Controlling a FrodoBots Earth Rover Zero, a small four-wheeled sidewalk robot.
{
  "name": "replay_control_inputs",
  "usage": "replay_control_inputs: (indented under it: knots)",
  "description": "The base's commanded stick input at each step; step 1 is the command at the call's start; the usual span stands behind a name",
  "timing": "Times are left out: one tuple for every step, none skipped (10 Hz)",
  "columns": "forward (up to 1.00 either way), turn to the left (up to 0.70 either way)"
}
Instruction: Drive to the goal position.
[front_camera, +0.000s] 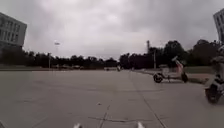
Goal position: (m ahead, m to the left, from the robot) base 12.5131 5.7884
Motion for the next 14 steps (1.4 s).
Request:
replay_control_inputs:
  knots:
    - [0.7,0.0]
    - [0.7,0.0]
    - [0.7,0.0]
    - [0.7,0.0]
    - [0.7,0.0]
    - [0.7,0.0]
    - [0.7,0.0]
    - [0.7,0.0]
    - [0.7,0.0]
    - [0.7,0.0]
    - [0.7,0.0]
    - [0.7,0.0]
    - [0.7,0.0]
    - [0.7,0.0]
